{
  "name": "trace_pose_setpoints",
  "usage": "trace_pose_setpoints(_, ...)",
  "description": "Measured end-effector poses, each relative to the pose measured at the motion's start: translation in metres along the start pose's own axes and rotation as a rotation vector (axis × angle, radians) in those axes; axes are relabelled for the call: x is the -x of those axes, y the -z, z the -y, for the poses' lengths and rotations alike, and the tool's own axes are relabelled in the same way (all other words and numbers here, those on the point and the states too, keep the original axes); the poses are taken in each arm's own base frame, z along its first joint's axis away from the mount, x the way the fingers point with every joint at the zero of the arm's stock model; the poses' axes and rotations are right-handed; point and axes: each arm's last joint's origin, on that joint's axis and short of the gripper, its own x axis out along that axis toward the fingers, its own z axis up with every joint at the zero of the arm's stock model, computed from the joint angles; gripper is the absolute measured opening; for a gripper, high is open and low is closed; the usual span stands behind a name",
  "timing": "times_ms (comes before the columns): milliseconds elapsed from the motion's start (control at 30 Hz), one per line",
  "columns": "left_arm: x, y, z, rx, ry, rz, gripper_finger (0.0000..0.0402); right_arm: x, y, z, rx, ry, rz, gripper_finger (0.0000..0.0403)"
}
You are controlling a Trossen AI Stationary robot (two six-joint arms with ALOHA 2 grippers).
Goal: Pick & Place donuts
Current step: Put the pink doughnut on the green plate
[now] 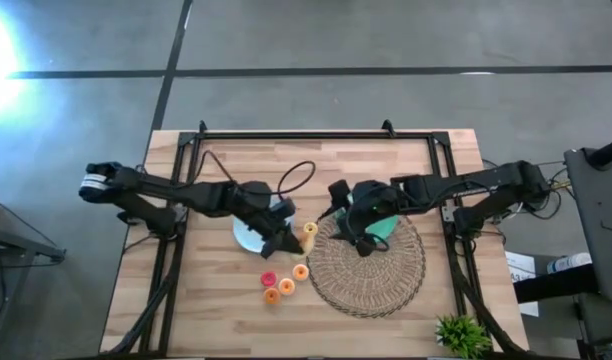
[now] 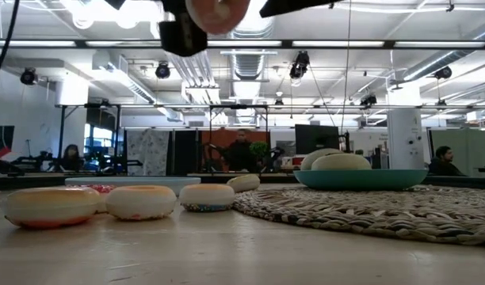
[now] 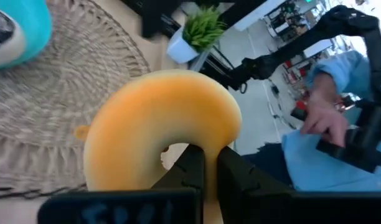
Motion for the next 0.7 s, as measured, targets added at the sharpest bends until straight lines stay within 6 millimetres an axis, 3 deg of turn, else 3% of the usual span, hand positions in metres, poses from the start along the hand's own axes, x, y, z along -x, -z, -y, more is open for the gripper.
trace_pose_setpoints(267,-0.001,-0.016,-0.024,-0.050,-0.011,0.029,0.0000,-0.004,-0.008,0.003,0.069,0.006,0.011,0.0251)
trace_pose_setpoints(567,0.002,-0.027,-0.031,-0.060,0.025,0.068,0.0000,-0.006,-0.010,0.004,0.106,0.016,0.033,0.0249)
trace_pose_setpoints(700,0.003,-0.029,-0.030,-0.065,0.030,0.077,0.0000,-0.006,-0.010,0.004,0.104,0.016,0.033,0.0230)
